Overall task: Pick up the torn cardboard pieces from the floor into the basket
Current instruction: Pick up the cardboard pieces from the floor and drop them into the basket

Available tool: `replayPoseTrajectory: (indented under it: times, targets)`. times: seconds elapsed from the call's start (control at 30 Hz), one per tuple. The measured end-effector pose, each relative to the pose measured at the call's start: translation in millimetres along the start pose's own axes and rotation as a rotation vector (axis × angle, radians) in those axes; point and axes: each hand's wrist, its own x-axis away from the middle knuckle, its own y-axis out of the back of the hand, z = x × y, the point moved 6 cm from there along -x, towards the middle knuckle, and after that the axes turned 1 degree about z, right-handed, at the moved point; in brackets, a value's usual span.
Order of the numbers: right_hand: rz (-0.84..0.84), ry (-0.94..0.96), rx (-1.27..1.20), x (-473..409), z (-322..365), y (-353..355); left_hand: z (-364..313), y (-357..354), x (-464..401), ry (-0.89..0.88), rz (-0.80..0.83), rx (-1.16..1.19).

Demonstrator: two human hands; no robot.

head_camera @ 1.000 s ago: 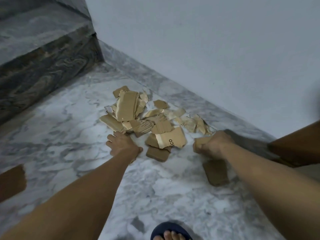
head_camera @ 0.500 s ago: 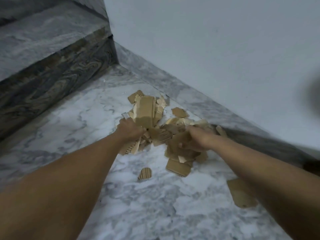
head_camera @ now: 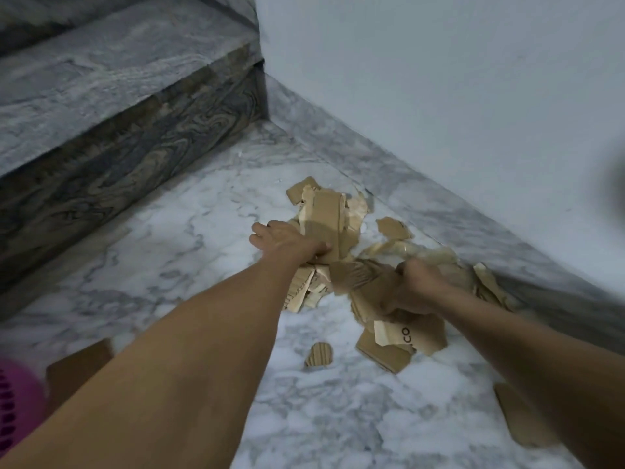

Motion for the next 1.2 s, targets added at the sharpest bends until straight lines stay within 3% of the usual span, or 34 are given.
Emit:
replayPoseTrajectory:
  times: [0.13,0.27,0.6,1.03,1.2]
  targets:
    - [0.01,0.028,0.011,2.4,3.3,-3.2,0.8,-13.2,-7.5,0.04,0.173,0.357]
    - [0.012,0.028,-0.084,5.7,8.2,3.5,8.7,-4.8,-3.2,0.001,0.198,0.531]
    - [0.078,0.195,-0.186,26.7,62.7,46.0,53.6,62.0,10.6,-0.077,0.109,0.59]
    - [0.016,0.522,-0.305,152.2,262.8,156.6,165.9,260.3,77.9,-0.06,0.024,0.696]
    - [0.111,0.601,-0.342,228.6,338.7,170.9,231.5,339.3,121.2,-0.016,-0.025,0.64]
